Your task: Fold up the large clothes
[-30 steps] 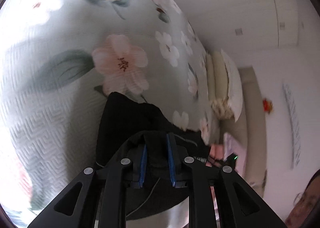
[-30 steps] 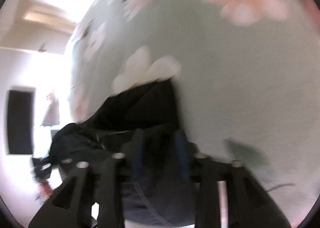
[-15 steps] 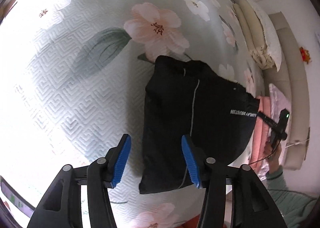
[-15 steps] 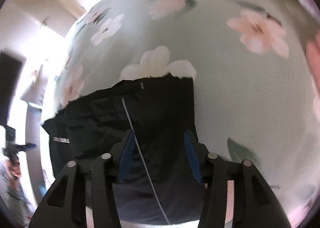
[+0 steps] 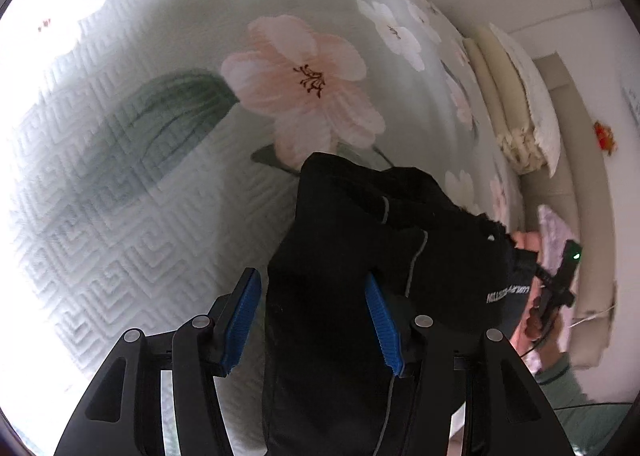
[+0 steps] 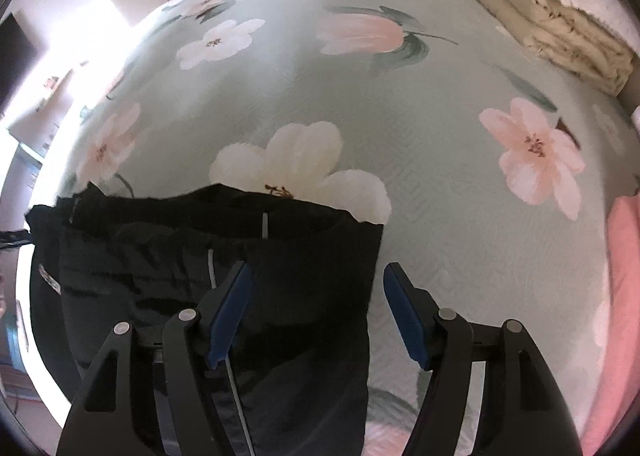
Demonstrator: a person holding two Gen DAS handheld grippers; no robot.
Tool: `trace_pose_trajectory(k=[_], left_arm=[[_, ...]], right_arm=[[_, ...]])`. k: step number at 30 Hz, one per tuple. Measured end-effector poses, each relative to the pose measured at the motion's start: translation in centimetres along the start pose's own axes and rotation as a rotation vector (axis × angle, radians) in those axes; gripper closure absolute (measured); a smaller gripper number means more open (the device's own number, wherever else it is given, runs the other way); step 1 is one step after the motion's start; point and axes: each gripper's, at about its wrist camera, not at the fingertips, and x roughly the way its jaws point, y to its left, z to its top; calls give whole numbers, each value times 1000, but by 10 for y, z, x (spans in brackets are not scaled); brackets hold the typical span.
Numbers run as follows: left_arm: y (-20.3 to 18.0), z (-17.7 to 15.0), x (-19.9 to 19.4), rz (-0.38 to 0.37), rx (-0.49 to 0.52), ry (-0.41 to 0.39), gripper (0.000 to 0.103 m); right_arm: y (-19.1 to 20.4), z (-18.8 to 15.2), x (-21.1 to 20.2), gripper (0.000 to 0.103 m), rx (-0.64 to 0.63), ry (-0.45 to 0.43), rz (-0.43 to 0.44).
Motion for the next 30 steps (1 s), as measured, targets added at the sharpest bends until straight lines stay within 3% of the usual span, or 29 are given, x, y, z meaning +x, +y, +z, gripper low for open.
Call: trace_pose_trajectory(k=[2,4,6,13,14,16,17,21,24,26,30], left_arm=[[5,2,4,-62,-22,13,46],[9,4,12,-119,-32,38,36],[10,7,20,-166,-47,61,35],[6,17,38,-198,-67,30,36],[1,17,37,-188,-53,13,37],[-14,14,28,-133,15,-41,64],[-22,11,23,-113,48,-61,88],[-53,-11,-13,-30,114,-206,92],[-72,-20,-58,-100,92,-328,93],[-87,-13,-76,-130,123,-367,92],[-115,35,-74,-45,192,-424,92]], right_arm=[[-5,1,3,32,6,1,29],[-10,3,6,32,10,8,51],[-14,4,11,32,12,21,84],[-4,8,29,33,-57,50,90],[-4,8,30,46,-50,53,102],[1,5,30,67,-58,50,102],[5,3,27,79,-76,34,77],[23,-14,-4,88,-141,-69,-96],[26,-20,-44,92,-123,-167,-220],[28,-16,-71,93,-108,-223,-278],[41,20,-90,93,-159,-317,-423]])
